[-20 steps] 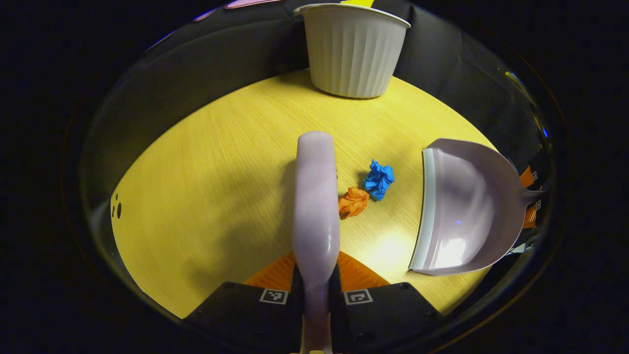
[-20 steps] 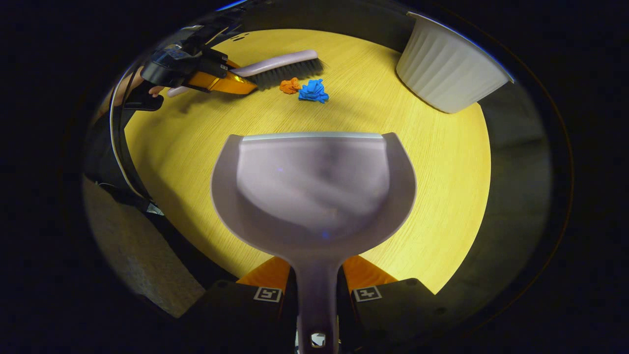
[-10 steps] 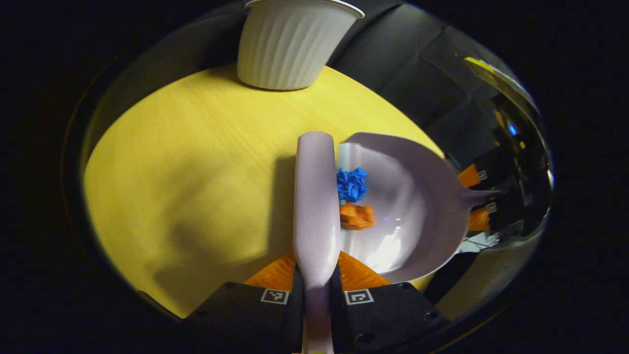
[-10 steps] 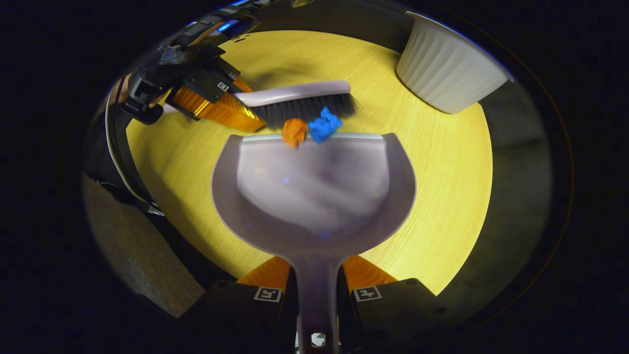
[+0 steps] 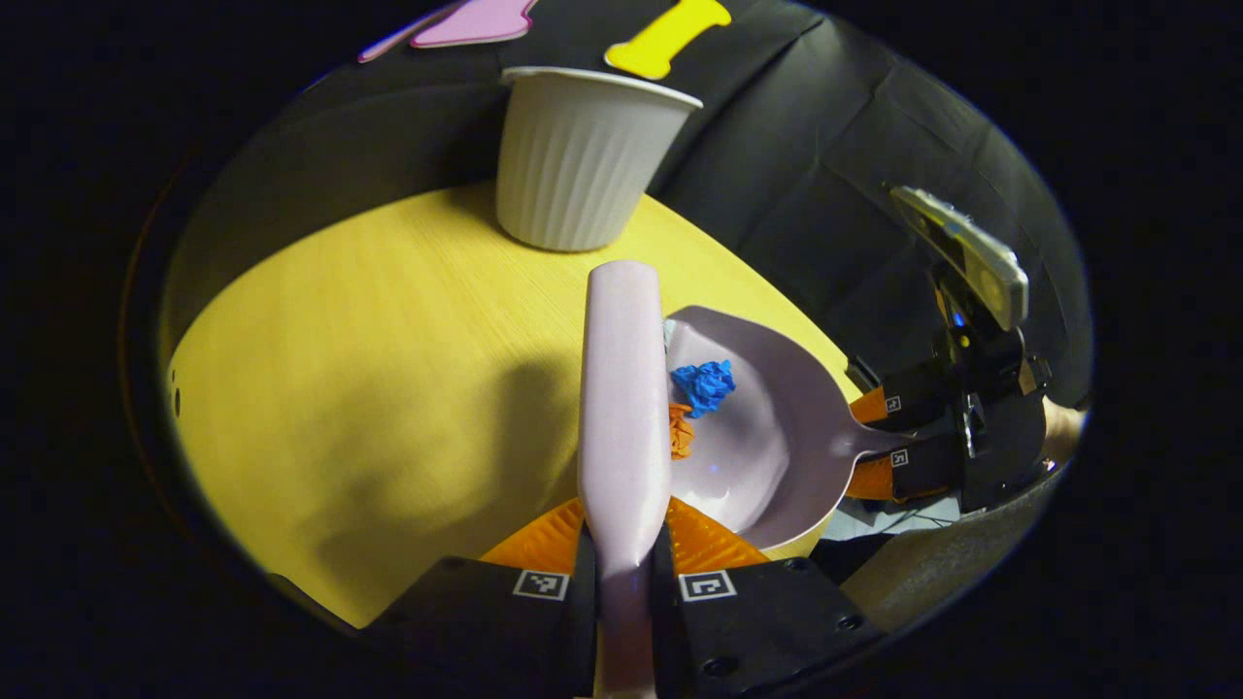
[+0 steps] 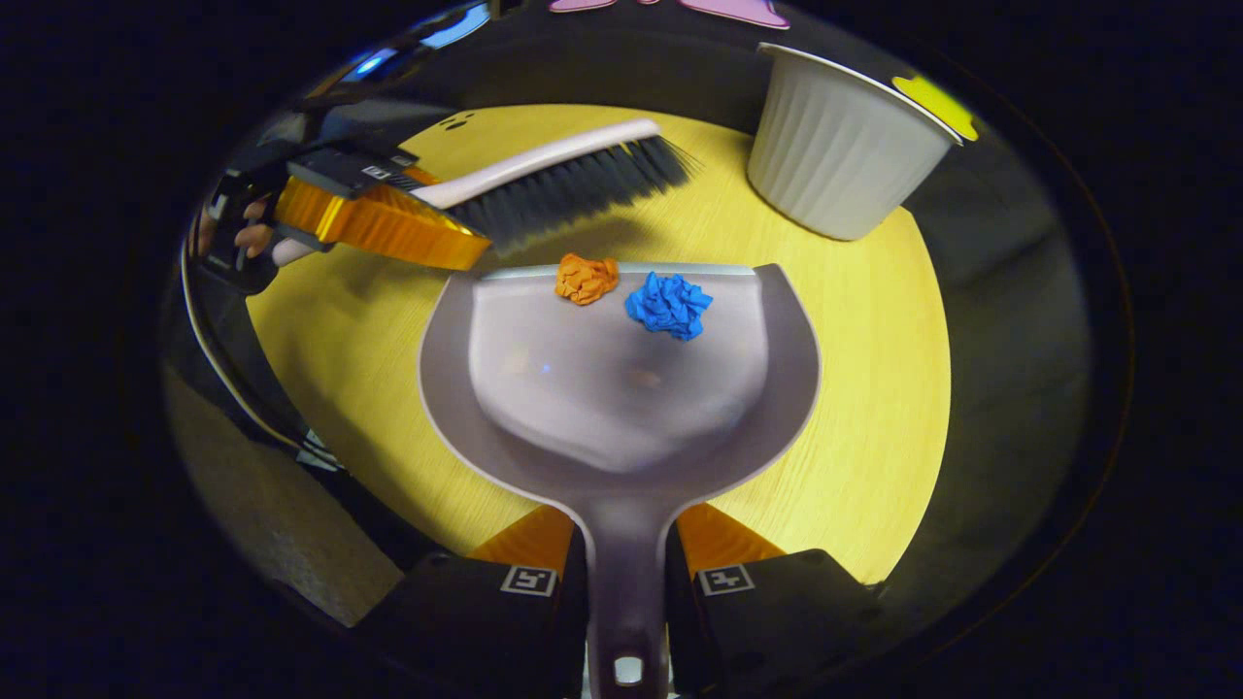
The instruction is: Pick up the small broom and dustpan from the desktop, sweep the trash into the dustpan with the broom, and then empty the trash into the garbage bin.
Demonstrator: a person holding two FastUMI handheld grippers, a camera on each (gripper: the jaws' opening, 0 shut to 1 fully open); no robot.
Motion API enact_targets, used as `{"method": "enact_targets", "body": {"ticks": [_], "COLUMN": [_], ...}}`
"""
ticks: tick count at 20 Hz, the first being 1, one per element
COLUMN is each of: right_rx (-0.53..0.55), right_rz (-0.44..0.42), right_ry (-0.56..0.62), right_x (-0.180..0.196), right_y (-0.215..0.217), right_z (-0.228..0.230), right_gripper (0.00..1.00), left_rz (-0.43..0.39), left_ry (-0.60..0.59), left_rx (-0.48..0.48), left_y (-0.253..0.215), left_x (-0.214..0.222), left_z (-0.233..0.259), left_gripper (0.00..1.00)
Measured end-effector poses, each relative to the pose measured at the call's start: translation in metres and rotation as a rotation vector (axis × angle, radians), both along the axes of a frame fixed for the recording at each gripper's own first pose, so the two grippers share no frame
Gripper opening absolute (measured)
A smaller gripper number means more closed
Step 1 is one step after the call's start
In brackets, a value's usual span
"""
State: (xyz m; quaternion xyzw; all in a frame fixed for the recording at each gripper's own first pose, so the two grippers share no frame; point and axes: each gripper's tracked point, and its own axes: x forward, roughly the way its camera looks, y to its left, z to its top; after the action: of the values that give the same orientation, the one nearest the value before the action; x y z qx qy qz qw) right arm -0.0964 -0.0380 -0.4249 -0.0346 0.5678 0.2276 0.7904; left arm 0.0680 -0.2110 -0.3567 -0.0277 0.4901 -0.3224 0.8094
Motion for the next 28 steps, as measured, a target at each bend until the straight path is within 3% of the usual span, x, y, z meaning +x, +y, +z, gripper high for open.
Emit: {"method": "enact_targets", "body": {"ticks": [2,3,7,13,14,15,16,17,19,20,21,28], "right_rx": [0.013,0.019,0.022,-0.005,-0.013,-0.024,-0.036,-0.052,-0.084,-0.101,-0.121,-0.282], "right_rz": [-0.060,-0.086,-0.187,-0.306,-0.320,-0.334,-0.347,-0.360,-0.378,-0.387,-0.393,-0.355], "right_ry": [-0.014,-0.026,-0.076,-0.102,-0.110,-0.116,-0.120,-0.124,-0.145,-0.151,-0.155,-0.125], "right_x": [0.003,0.006,0.026,0.035,0.037,0.041,0.045,0.049,0.052,0.055,0.061,0.060], "right_y": [0.004,0.006,0.000,-0.003,-0.005,-0.008,-0.011,-0.015,-0.018,-0.018,-0.016,-0.008], "right_z": [-0.001,-0.001,0.009,0.020,0.021,0.021,0.020,0.021,0.023,0.023,0.018,0.016], "right_gripper": [0.34,0.38,0.38,0.38,0.43,0.38,0.43,0.38,0.38,0.43,0.38,0.38], "left_rz": [0.073,0.104,0.210,0.230,0.233,0.236,0.240,0.244,0.251,0.255,0.259,0.312], "left_ry": [-0.062,-0.084,-0.091,-0.044,-0.034,-0.025,-0.018,-0.011,-0.001,-0.001,0.000,0.000], "left_rx": [0.036,0.051,0.080,0.126,0.124,0.122,0.120,0.119,0.116,0.116,0.115,0.107], "left_y": [0.006,0.001,-0.007,-0.008,-0.007,-0.008,-0.006,-0.003,0.002,0.003,0.005,0.020], "left_x": [-0.003,-0.009,-0.032,-0.058,-0.063,-0.068,-0.076,-0.086,-0.101,-0.105,-0.108,-0.127], "left_z": [-0.001,-0.009,-0.046,-0.079,-0.083,-0.086,-0.087,-0.088,-0.090,-0.092,-0.092,-0.090], "left_gripper": [0.26,0.27,0.25,0.27,0.27,0.25,0.27,0.27,0.27,0.25,0.25,0.27]}}
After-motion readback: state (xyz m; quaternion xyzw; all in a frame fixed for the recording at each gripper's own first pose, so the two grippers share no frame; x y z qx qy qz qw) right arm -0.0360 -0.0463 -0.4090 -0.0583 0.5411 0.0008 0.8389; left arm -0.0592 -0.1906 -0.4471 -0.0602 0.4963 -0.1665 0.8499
